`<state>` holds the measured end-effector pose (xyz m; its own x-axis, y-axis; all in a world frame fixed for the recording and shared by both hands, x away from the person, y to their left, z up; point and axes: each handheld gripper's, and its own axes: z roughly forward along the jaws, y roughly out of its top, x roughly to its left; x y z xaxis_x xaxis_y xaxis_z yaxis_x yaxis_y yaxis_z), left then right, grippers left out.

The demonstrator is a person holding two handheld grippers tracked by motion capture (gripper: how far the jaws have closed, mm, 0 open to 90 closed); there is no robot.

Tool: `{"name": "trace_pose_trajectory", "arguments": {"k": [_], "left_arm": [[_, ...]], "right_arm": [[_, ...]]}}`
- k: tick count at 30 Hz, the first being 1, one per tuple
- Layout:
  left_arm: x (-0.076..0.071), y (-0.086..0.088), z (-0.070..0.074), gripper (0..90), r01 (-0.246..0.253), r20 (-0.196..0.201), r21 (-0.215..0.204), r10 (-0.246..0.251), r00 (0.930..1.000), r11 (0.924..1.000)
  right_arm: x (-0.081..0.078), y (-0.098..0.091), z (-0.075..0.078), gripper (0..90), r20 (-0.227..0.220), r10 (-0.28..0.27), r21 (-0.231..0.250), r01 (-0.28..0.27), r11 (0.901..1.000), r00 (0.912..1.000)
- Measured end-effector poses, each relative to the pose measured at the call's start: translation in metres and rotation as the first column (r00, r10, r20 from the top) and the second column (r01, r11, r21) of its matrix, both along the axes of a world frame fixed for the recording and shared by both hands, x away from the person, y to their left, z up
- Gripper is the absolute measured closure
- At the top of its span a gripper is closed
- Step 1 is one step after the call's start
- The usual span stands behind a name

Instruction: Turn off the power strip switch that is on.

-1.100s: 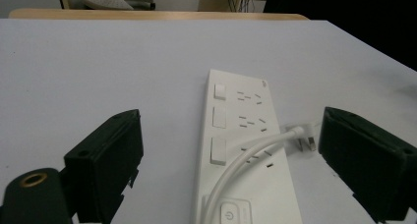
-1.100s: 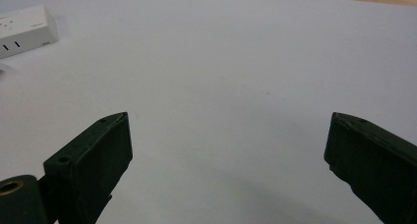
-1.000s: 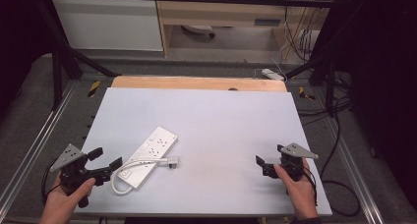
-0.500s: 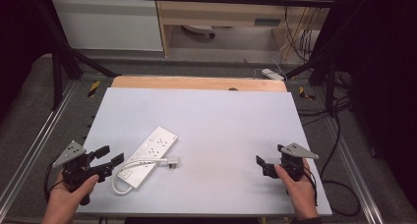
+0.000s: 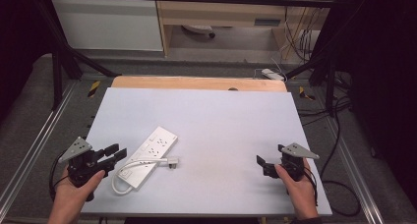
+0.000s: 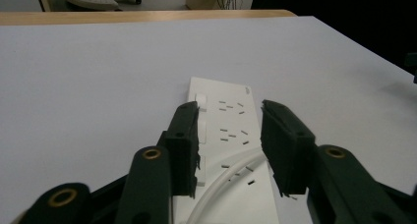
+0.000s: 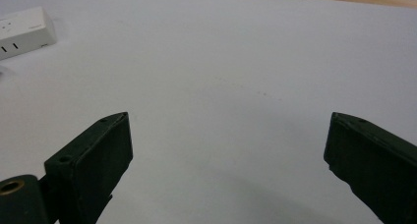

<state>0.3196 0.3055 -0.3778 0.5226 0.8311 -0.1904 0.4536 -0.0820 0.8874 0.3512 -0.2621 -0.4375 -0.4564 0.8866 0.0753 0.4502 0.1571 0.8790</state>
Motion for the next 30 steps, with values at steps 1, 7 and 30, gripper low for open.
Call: {"name": "trace_pose_trajectory", "arguments": {"k": [1,7,30], "left_arm": [[0.000,0.000,0.000,62.2,0.000,0.000,0.000,0.000,1.0000,1.0000],[0.003,0.001,0.002,69.9,0.005,-0.001,-0.005,-0.005,1.0000,1.0000],[0.014,0.001,0.017,89.7,0.020,0.020,-0.009,-0.020,0.9996,0.9998]], "right_arm": [[0.000,0.000,0.000,4.7,0.001,0.001,0.000,-0.001,1.0000,1.0000],[0.000,0.000,0.000,4.7,0.004,-0.002,-0.002,0.002,1.0000,1.0000],[0.000,-0.001,0.001,4.3,0.008,-0.005,-0.004,0.005,1.0000,1.0000]]}}
